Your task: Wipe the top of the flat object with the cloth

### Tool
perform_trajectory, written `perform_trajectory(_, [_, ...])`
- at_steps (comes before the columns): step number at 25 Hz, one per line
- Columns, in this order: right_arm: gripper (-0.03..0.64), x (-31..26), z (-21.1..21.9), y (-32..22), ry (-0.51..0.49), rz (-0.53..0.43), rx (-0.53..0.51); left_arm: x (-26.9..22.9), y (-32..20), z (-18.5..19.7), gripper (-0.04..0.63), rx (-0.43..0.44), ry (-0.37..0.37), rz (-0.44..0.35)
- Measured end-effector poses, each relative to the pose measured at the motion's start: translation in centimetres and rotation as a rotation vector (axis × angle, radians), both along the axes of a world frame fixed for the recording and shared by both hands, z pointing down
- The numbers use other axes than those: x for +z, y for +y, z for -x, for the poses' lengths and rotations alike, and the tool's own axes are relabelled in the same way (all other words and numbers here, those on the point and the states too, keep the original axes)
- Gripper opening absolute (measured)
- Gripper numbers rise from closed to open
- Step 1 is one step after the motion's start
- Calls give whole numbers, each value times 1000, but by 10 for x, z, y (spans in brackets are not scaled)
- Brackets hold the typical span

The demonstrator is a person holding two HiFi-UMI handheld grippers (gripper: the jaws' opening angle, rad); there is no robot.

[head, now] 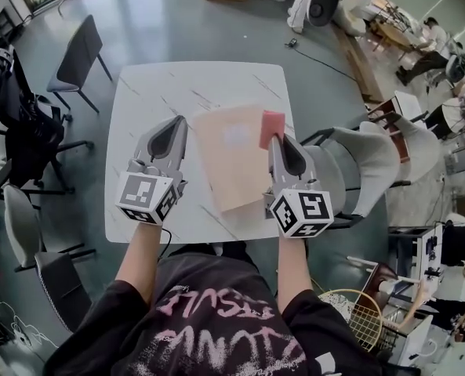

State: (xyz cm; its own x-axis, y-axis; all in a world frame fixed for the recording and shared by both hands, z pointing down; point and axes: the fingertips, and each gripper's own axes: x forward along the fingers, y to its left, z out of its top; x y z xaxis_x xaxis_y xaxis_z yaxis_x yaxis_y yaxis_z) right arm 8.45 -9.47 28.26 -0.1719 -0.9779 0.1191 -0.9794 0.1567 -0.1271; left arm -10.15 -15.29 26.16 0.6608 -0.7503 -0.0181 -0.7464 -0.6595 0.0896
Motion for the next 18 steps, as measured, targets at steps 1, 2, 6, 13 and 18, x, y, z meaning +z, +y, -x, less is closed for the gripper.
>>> perform_trajectory(1, [55,0,-1,-1,-1,1,-4,0,-1,-1,0,-4,-1,2])
perform_trajectory(2, [55,0,-2,-3,-2,1,-9,1,-1,-2,0,-7,-3,3])
perform_trajectory(6, [55,1,-6,-8,-3,3,-27,1,-4,-8,0,-19,-6,4])
perform_trajectory(13, [55,-3,-21,-12,-7,-5,-33,-3,-6,-19,0,-35,-7,-3])
perform_trajectory(18, [55,-3,-24,-10,-6,-5,-42,-5,-5,-23,0,-42,-7,-7])
